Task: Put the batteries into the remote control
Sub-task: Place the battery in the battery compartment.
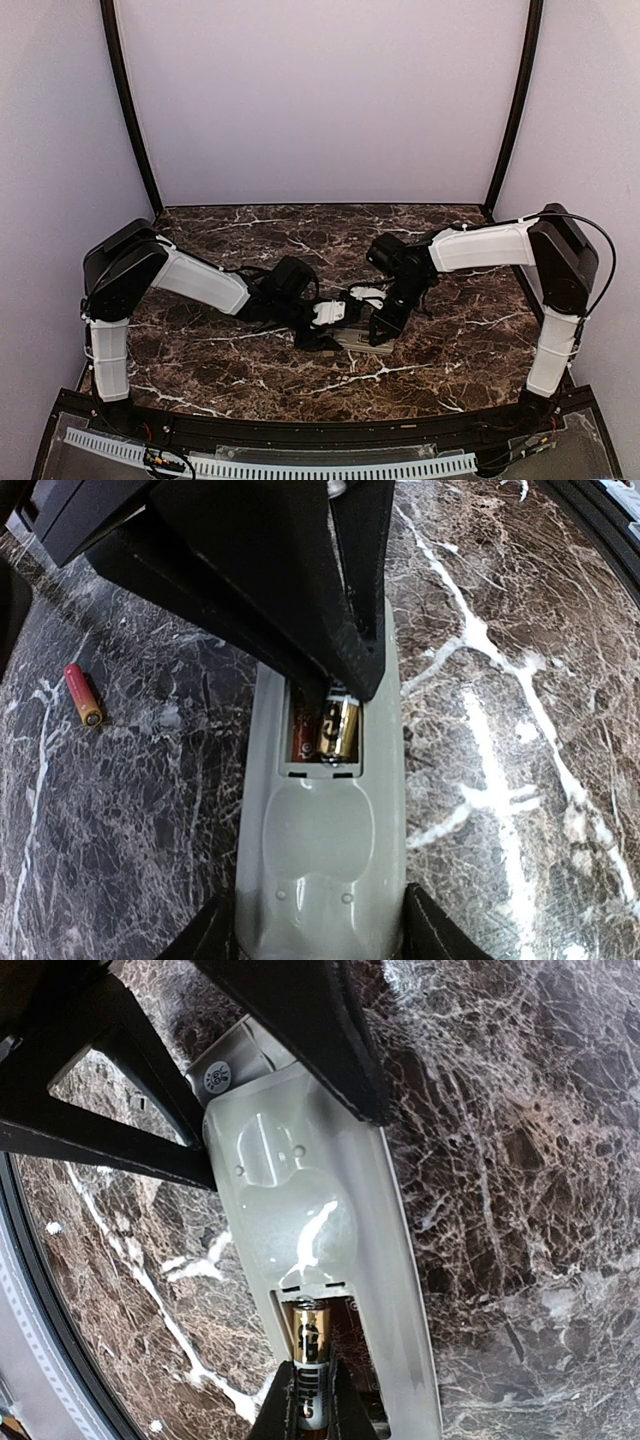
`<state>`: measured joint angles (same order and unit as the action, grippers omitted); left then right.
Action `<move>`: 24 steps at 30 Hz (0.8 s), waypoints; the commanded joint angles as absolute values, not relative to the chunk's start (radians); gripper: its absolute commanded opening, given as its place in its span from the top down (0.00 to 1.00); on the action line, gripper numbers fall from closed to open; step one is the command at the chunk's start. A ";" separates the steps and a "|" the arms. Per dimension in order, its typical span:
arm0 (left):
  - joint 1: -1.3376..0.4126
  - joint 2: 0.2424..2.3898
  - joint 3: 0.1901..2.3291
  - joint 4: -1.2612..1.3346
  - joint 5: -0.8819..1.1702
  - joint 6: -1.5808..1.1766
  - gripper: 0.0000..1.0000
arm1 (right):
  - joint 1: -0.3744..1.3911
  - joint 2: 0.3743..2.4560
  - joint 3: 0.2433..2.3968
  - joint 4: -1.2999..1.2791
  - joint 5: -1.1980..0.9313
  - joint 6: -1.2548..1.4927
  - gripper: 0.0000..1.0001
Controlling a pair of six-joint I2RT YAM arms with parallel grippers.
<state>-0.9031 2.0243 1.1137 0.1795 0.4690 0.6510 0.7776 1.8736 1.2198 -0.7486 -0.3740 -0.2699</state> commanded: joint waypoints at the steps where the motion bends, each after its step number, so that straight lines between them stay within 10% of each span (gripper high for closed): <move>1: -0.915 1.958 1.081 0.206 0.498 0.637 0.46 | 0.799 1.956 1.169 -0.647 -0.342 -0.283 0.97; 14: -0.915 1.905 1.033 0.216 0.471 0.623 0.30 | 0.799 1.968 1.169 -0.645 -0.339 -0.293 0.96; 24: -1.023 1.913 1.041 0.287 0.513 0.641 0.54 | 0.786 1.984 1.186 -0.647 -0.364 -0.297 0.95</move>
